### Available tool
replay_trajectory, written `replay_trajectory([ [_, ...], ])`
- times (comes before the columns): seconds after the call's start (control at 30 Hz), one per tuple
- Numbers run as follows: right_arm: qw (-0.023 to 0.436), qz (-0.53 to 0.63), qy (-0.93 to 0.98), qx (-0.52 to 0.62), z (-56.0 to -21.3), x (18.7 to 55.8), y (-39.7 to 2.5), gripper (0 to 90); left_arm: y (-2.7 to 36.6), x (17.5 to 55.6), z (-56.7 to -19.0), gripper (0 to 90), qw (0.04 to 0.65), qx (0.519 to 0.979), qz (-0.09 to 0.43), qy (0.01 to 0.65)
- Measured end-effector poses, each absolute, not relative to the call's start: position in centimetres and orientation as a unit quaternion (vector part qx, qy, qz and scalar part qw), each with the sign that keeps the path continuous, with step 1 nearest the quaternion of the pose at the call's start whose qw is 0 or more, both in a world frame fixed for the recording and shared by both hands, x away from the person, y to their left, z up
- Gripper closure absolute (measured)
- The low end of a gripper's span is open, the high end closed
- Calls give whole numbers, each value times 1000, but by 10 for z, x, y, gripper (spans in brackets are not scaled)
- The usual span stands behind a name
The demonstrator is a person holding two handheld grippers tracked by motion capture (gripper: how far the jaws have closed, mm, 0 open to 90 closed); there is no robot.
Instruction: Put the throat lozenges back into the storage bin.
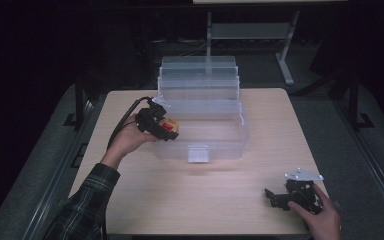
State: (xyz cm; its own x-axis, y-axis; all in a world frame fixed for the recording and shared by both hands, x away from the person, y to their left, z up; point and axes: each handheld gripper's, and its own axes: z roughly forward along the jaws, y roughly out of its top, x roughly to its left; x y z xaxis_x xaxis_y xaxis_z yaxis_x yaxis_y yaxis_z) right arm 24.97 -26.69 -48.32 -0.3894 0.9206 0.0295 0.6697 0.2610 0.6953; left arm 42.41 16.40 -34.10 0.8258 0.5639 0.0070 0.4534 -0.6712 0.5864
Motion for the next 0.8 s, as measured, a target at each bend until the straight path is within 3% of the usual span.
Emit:
replay_trajectory([
  [0.8,196,320,770,517,-483,250,-267,0,174,437,-347,186,295,900,107,303],
])
